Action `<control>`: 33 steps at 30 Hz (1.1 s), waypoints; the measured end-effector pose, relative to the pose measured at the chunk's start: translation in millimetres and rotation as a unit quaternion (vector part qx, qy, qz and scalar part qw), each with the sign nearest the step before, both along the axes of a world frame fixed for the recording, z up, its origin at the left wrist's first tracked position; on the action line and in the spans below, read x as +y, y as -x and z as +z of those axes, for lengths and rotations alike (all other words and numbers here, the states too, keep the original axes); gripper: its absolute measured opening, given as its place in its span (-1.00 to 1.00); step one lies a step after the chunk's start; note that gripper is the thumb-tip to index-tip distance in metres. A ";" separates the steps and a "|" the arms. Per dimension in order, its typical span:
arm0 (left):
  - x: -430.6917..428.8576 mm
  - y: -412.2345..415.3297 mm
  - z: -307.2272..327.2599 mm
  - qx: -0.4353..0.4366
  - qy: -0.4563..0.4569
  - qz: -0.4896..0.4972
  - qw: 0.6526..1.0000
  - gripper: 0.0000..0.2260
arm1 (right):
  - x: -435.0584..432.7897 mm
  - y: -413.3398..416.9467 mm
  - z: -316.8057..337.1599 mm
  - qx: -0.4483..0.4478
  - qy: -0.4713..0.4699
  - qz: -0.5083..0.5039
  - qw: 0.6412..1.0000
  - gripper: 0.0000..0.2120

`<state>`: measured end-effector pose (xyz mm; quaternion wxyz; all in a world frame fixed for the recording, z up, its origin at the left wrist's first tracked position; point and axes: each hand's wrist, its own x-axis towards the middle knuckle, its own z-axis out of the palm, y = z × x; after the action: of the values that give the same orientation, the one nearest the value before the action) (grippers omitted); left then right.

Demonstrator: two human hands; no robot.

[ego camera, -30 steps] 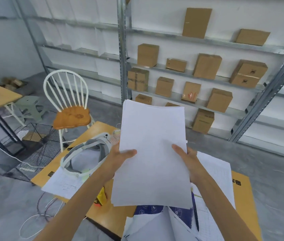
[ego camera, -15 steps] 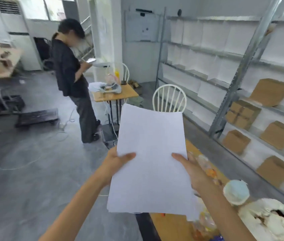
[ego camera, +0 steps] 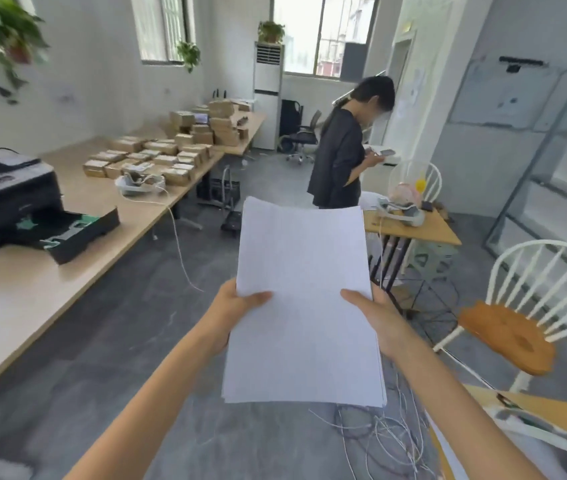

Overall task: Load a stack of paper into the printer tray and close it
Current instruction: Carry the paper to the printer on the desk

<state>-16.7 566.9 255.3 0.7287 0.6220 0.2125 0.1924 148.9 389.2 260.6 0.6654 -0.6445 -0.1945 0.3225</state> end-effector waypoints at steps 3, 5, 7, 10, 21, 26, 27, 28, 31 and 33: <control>37.5 32.5 -3.6 0.005 0.009 0.065 0.998 -0.70 | 61.9 12.0 -4.1 -0.005 0.006 0.064 0.998 -0.76; 58.1 52.2 -4.9 0.012 0.009 0.111 0.994 -0.70 | 100.9 19.7 -8.1 -0.012 0.019 0.096 0.995 -0.77; 77.0 70.9 -6.3 0.017 0.001 0.156 0.988 -0.73 | 139.5 25.1 -13.6 -0.013 0.037 0.115 0.993 -0.73; 104.5 93.4 -10.1 0.019 -0.004 0.216 0.976 -0.73 | 196.2 33.8 -20.0 -0.017 0.046 0.178 0.983 -0.63; 210.2 91.0 -14.1 0.045 -0.084 0.399 0.912 -0.77 | 378.8 29.0 -24.8 -0.035 -0.020 0.390 0.920 -0.65; 267.4 81.8 -17.8 0.115 -0.171 0.468 0.859 -0.77 | 457.4 33.0 -27.3 -0.068 -0.041 0.446 0.891 -0.67; 274.5 82.7 -18.7 0.129 -0.188 0.476 0.849 -0.73 | 471.7 38.2 -28.8 -0.080 -0.044 0.458 0.884 -0.70; 280.2 84.3 -18.9 0.143 -0.199 0.485 0.840 -0.70 | 484.5 44.6 -30.6 -0.090 -0.044 0.471 0.877 -0.71; 305.4 97.6 -23.8 0.177 -0.214 0.527 0.803 -0.67 | 522.8 65.9 -37.7 -0.108 -0.042 0.494 0.862 -0.69; 326.6 110.5 -26.9 0.175 -0.204 0.561 0.783 -0.67 | 550.7 80.3 -41.8 -0.106 -0.042 0.499 0.859 -0.71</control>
<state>-127.2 893.5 228.3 0.2985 0.5502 0.6037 0.4937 68.6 939.9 218.8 0.4175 -0.4625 -0.5727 0.5327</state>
